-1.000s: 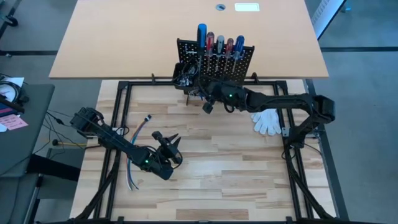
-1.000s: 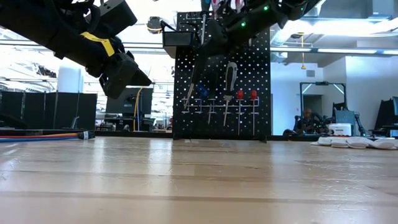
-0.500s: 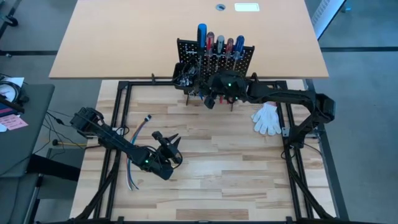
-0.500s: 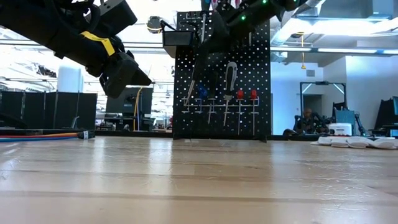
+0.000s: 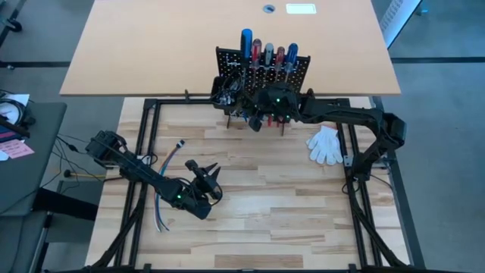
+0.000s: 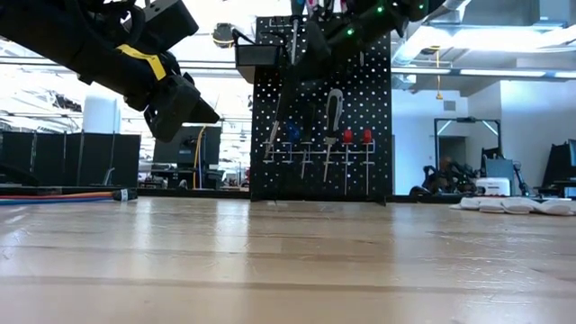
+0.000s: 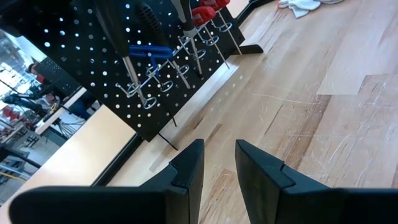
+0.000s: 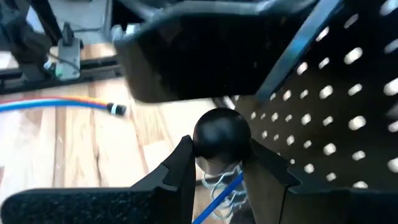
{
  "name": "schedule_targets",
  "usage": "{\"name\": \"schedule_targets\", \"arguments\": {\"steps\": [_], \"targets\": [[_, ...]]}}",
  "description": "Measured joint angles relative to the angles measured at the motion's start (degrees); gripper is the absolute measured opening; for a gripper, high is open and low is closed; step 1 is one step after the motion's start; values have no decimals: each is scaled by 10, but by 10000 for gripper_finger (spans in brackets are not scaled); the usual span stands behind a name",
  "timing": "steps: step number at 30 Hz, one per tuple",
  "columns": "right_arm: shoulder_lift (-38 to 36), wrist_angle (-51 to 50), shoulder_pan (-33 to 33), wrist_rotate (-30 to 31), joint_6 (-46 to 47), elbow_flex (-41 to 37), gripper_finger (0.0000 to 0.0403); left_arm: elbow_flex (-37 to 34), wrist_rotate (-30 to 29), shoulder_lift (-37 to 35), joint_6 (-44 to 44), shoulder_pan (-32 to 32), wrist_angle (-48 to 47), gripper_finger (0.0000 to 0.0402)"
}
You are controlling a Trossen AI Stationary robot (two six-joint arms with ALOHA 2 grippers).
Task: Hang tools onto peg board
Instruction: Hang the black screwdriver on the black pegboard
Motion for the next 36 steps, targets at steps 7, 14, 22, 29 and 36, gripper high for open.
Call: {"name": "schedule_targets", "arguments": {"steps": [7, 14, 22, 29, 36], "targets": [[8, -4, -10, -5, -1, 10, 113, 0, 0, 0, 0, 0, 0, 85], [7, -66, -10, -5, -3, 56, 113, 0, 0, 0, 0, 0, 0, 85], [7, -81, -12, -11, -9, 65, 113, 0, 0, 0, 0, 0, 1, 85], [43, -68, -14, -21, -9, 70, 114, 0, 0, 0, -1, 0, 1, 85], [94, -107, -15, -23, -16, 118, 114, 0, 0, 0, -1, 0, 1, 85]]}}
